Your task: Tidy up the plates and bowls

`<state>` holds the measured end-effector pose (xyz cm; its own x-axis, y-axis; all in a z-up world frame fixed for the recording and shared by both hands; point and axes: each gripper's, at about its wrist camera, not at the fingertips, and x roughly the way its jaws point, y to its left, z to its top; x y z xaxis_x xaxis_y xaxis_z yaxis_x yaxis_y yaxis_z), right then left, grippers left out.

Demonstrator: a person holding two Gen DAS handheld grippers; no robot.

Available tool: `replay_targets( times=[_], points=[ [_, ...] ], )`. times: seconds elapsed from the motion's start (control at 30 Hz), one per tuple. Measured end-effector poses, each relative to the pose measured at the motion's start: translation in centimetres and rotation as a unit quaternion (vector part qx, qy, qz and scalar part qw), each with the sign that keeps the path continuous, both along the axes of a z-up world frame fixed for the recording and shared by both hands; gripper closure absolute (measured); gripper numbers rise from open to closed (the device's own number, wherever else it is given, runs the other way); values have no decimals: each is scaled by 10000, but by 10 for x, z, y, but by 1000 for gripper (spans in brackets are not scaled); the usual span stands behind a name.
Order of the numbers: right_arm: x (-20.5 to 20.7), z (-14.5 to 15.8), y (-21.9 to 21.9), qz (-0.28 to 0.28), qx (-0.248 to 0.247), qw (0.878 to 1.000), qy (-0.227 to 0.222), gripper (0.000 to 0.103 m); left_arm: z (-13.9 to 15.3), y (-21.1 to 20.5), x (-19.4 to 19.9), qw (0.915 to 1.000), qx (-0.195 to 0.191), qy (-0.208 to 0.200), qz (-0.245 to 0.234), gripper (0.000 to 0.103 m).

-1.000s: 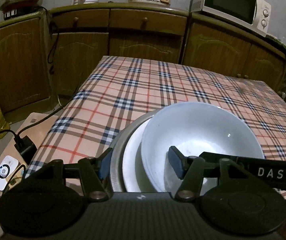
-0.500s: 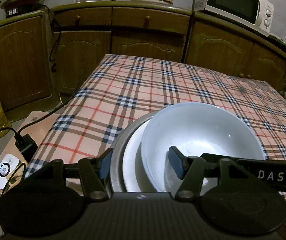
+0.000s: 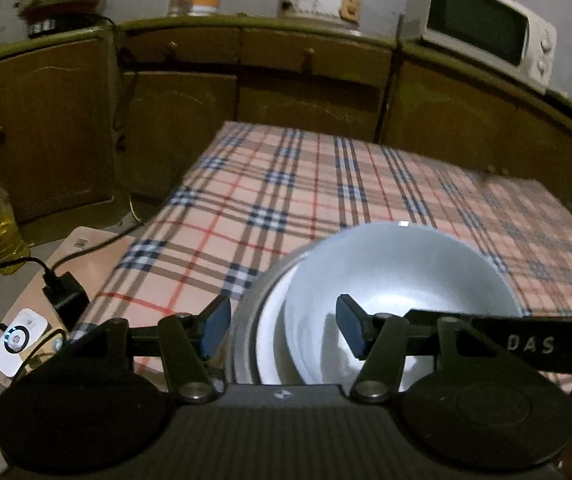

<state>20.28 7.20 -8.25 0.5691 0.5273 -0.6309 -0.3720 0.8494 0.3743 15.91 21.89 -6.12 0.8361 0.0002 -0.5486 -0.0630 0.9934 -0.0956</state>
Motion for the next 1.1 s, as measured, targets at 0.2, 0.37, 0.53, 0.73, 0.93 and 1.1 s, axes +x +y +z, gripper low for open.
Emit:
replay_targets(
  times=[0.2, 0.37, 0.53, 0.73, 0.93, 1.1],
  points=[
    [4, 4, 4, 210, -201, 9996, 48, 55, -7, -16, 6, 9977, 594, 247, -194, 42],
    [12, 1, 0, 297, -254, 9984, 398, 52, -10, -13, 6, 9976, 586, 299, -196, 40],
    [17, 2, 0, 504, -340, 9961, 634, 50, -10, -13, 6, 9977, 573, 303, -177, 40],
    [31, 7, 8, 878, -651, 9874, 1141, 43, -10, -12, 5, 9980, 540, 300, -161, 40],
    [39, 10, -4, 936, -979, 9833, 1218, 28, -11, -14, 7, 9979, 550, 302, -149, 38],
    [28, 17, -15, 785, -1014, 9874, 928, 28, -11, -15, 6, 9979, 567, 288, -141, 38]
  ],
)
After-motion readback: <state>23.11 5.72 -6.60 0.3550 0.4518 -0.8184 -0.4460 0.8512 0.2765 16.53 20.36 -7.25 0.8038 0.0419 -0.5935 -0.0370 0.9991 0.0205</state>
